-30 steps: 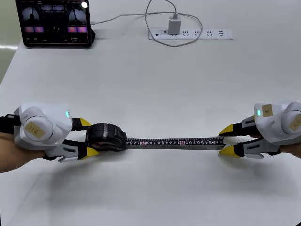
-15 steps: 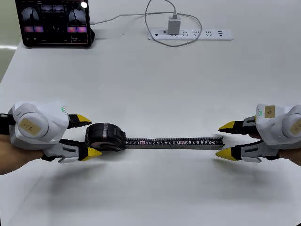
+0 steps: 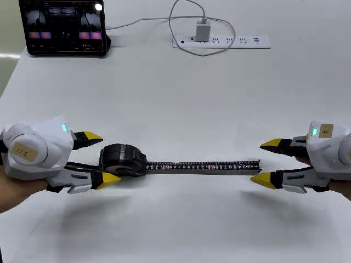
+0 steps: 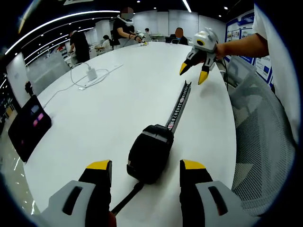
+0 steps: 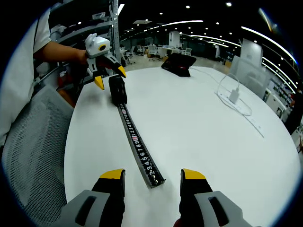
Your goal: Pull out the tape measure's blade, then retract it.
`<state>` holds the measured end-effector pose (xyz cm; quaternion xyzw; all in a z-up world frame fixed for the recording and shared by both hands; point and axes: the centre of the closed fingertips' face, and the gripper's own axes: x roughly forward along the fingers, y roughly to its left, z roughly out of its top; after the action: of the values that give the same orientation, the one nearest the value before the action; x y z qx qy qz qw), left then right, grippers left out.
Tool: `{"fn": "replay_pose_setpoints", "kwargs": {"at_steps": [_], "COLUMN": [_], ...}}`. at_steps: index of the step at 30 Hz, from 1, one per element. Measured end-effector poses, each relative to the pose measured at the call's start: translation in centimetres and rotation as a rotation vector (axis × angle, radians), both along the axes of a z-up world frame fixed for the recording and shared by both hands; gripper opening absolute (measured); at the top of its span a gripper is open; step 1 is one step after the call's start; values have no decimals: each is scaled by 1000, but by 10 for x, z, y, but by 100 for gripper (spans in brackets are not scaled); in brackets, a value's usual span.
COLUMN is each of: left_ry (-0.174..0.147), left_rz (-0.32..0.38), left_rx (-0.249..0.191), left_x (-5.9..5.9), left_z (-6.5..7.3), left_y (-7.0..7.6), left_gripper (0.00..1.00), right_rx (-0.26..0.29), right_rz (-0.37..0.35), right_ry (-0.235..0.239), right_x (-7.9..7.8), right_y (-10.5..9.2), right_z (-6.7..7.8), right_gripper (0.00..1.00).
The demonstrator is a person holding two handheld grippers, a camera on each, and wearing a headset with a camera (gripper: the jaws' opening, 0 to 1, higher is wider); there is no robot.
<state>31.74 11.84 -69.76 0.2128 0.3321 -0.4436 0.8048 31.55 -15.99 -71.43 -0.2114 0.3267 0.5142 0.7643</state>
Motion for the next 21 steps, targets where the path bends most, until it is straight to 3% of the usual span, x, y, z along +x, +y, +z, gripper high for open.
{"fn": "replay_pose_setpoints", "kwargs": {"at_steps": [6, 13, 21], "left_ry": [-3, -27, -28], "left_rz": [29, 73, 138], "left_rx": [-18, -36, -59], "left_x": [-2, -5, -14], "left_z": [5, 11, 14], "left_y": [3, 12, 20], "left_gripper": [58, 60, 62], "right_rx": [14, 21, 40], "right_rz": [-35, -52, -101], "right_ry": [5, -6, 0], "right_x": [-2, -7, -13], "right_y": [0, 1, -1], "right_z": [4, 6, 8], "right_gripper": [49, 52, 57]}}
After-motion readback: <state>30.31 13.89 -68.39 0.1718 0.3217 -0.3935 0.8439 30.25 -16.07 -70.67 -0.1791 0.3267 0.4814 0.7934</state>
